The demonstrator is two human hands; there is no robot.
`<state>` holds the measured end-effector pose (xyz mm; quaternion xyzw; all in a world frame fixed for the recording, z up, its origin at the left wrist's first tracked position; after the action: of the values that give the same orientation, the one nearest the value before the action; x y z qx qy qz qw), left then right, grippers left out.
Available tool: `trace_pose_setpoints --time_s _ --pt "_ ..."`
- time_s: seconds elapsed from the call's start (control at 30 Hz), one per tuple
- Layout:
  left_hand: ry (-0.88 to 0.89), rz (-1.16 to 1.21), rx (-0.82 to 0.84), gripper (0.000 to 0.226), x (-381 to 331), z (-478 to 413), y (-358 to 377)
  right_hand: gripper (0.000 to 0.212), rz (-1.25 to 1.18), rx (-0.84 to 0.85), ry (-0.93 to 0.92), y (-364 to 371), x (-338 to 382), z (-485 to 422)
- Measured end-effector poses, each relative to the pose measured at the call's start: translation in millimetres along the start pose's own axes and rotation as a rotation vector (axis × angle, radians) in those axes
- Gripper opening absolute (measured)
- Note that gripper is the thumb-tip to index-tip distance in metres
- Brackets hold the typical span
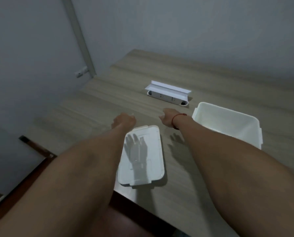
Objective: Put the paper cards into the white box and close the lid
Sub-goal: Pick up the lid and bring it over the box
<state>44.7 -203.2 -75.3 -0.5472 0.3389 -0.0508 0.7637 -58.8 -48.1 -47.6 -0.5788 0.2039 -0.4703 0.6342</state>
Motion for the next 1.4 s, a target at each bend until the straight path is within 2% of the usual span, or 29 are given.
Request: trace_pose_setpoints --time_s 0.23,0.4,0.57,0.7,0.77,0.83,0.9,1.03,1.1,1.2,1.3,1.33,1.4 --pt "-0.182 0.018 0.091 0.042 60 6 40 0.048 -0.025 0.055 0.033 60 16 1" --pt "-0.280 0.080 0.143 0.044 78 13 72 0.052 -0.032 0.112 0.123 99 4 2" --pt "-0.352 0.102 0.106 0.052 90 22 91 0.078 -0.219 0.137 0.216 128 -5 4" --pt "-0.545 0.319 0.193 0.068 94 28 94 0.077 -0.364 0.101 0.338 139 -9 9" --pt "-0.545 0.399 0.255 0.058 92 32 90 0.068 -0.423 0.087 0.374 132 -9 9" --pt "-0.509 0.443 0.247 0.055 86 27 79 0.063 -0.508 0.034 0.372 113 -4 6" --pt "-0.417 0.539 0.162 0.060 70 16 55 0.064 -0.631 -0.070 0.383 81 6 0" --pt "-0.137 0.677 -0.003 0.074 22 2 -23 0.075 -0.936 -0.255 0.415 -4 35 -9" --pt "0.040 0.656 -0.119 0.066 0 0 -63 0.080 -1.140 -0.353 0.438 -47 49 -12" --pt "0.310 0.456 -0.277 0.034 -33 1 -112 0.083 -1.477 -0.403 0.431 -101 71 -6" --pt "0.470 0.203 -0.332 0.032 -56 7 -130 0.078 -1.616 -0.370 0.393 -130 85 1" --pt "0.492 0.146 -0.337 0.027 -62 10 -134 0.071 -1.637 -0.368 0.395 -137 89 1" --pt "0.531 0.067 -0.362 0.020 -72 16 -137 0.041 -1.738 -0.324 0.415 -139 93 1"
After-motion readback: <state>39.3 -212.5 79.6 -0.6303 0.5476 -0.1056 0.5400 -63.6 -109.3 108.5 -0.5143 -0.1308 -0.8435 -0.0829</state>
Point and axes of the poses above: each hand's wrist, its own z-axis away from the middle knuckle, its own y-axis out of the palm, x = y × z, the point moved 3 cm from there along -z, towards the middle knuckle, and after that the axes turned 7 degrees about -x, right-handed, at the moved point
